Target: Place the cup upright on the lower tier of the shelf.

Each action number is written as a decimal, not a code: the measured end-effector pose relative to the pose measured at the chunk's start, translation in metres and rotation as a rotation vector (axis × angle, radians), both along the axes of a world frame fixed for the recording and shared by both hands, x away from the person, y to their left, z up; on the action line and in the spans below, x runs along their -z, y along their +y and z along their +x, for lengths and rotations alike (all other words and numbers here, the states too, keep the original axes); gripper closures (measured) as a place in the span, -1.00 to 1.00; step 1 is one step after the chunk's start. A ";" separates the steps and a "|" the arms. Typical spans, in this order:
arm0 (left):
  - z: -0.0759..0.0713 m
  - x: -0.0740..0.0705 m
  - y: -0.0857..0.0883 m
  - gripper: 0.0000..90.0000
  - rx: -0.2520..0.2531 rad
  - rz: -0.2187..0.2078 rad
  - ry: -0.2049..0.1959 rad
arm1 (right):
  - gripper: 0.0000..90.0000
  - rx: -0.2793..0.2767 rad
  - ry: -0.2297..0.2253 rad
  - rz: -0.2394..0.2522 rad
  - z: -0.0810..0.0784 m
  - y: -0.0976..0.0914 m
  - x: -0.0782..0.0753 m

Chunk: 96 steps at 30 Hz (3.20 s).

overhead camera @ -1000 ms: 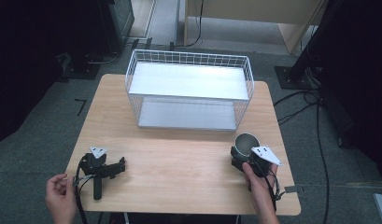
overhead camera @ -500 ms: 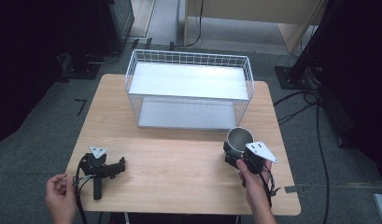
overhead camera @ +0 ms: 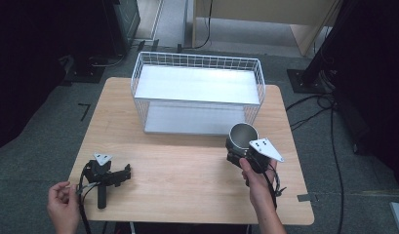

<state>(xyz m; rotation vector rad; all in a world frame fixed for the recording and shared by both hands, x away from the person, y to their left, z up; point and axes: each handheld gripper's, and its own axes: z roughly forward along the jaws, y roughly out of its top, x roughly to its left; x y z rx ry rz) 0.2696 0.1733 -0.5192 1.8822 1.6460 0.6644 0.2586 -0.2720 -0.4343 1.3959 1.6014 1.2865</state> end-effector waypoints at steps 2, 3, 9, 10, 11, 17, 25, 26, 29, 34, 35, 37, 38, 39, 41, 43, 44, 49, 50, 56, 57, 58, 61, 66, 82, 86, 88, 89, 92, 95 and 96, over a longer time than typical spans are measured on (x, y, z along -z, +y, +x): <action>0.000 0.000 0.000 -1.00 0.000 0.001 0.001 | -0.66 0.003 -0.008 -0.008 0.002 0.003 -0.003; 0.000 0.000 0.000 -1.00 0.000 0.001 0.001 | -0.66 0.004 -0.009 -0.006 0.003 0.004 -0.005; 0.000 0.000 0.000 -1.00 0.000 0.001 0.001 | -0.66 -0.004 -0.023 -0.002 0.007 0.012 -0.014; 0.000 0.000 0.000 -1.00 0.000 0.001 0.001 | -0.66 -0.005 -0.024 -0.002 0.007 0.013 -0.016; 0.000 0.000 0.000 -1.00 0.000 0.001 0.000 | -0.66 -0.006 -0.027 -0.001 0.008 0.014 -0.017; 0.000 0.000 0.000 -1.00 0.000 0.001 0.001 | -0.66 -0.017 -0.046 -0.006 0.012 0.021 -0.026; 0.000 0.000 0.000 -1.00 0.001 0.000 0.002 | -0.66 -0.026 -0.076 -0.004 0.017 0.029 -0.040; 0.000 0.000 0.000 -1.00 0.001 0.000 0.002 | -0.66 -0.027 -0.078 -0.001 0.018 0.029 -0.041; 0.000 0.000 0.000 -1.00 0.000 0.000 0.002 | -0.66 -0.031 -0.089 0.004 0.020 0.032 -0.046; 0.000 0.000 0.000 -1.00 0.000 0.001 -0.001 | -0.66 -0.035 -0.108 -0.005 0.024 0.037 -0.056; 0.000 0.000 0.000 -1.00 0.000 0.001 -0.001 | -0.66 -0.036 -0.113 -0.007 0.025 0.038 -0.058; 0.000 0.000 0.000 -1.00 -0.001 0.000 0.000 | -0.66 -0.038 -0.126 -0.009 0.027 0.040 -0.064; 0.000 0.000 0.000 -1.00 0.000 0.000 -0.001 | -0.66 -0.038 -0.129 -0.010 0.028 0.041 -0.066; 0.000 0.000 0.000 -1.00 0.000 0.001 -0.001 | -0.66 -0.039 -0.129 -0.011 0.029 0.041 -0.068; 0.000 0.000 0.000 -1.00 0.000 0.000 -0.001 | -0.66 -0.040 -0.140 -0.015 0.031 0.043 -0.073; 0.000 0.000 0.000 -1.00 0.000 0.001 -0.001 | -0.66 -0.042 -0.149 -0.019 0.035 0.045 -0.078; 0.000 0.000 0.000 -1.00 0.000 0.001 -0.001 | -0.66 -0.040 -0.151 -0.020 0.036 0.047 -0.080; 0.000 0.000 0.000 -1.00 0.000 0.001 -0.001 | -0.66 -0.040 -0.170 -0.024 0.046 0.051 -0.092; 0.000 0.000 0.000 -1.00 0.000 0.001 -0.001 | -0.66 -0.040 -0.173 -0.023 0.049 0.052 -0.095; 0.000 0.000 0.000 -1.00 -0.001 0.000 -0.001 | -0.66 -0.036 -0.186 -0.011 0.066 0.055 -0.110; 0.000 0.000 0.000 -1.00 0.000 0.001 -0.001 | -0.66 -0.035 -0.184 -0.006 0.068 0.055 -0.111; 0.000 0.000 0.000 -1.00 0.000 0.000 -0.001 | -0.66 -0.033 -0.181 0.001 0.073 0.056 -0.114; 0.000 0.000 0.000 -1.00 0.000 0.000 -0.001 | -0.66 -0.029 -0.185 -0.011 0.083 0.058 -0.119; 0.000 0.000 0.000 -1.00 -0.001 0.000 -0.001 | -0.66 -0.024 -0.184 -0.020 0.094 0.061 -0.123; 0.000 0.000 0.000 -1.00 0.000 0.000 -0.001 | -0.66 0.001 -0.132 -0.051 0.145 0.070 -0.121; 0.000 0.000 0.000 -1.00 0.000 0.001 -0.001 | -0.66 0.009 -0.120 -0.043 0.153 0.071 -0.118; 0.000 0.000 0.000 -1.00 0.000 0.001 -0.001 | -0.66 0.010 -0.121 -0.037 0.155 0.071 -0.117; 0.000 0.000 0.000 -1.00 0.000 0.001 -0.001 | -0.66 0.009 -0.120 -0.037 0.156 0.070 -0.117; 0.000 0.000 0.000 -1.00 0.000 0.001 -0.001 | -0.66 0.011 -0.115 -0.026 0.158 0.070 -0.116; 0.000 0.000 0.000 -1.00 0.000 0.001 -0.001 | -0.65 0.008 -0.108 -0.027 0.161 0.068 -0.114; 0.000 0.000 0.000 -1.00 0.000 0.001 -0.001 | -0.67 0.006 -0.108 -0.021 0.161 0.067 -0.114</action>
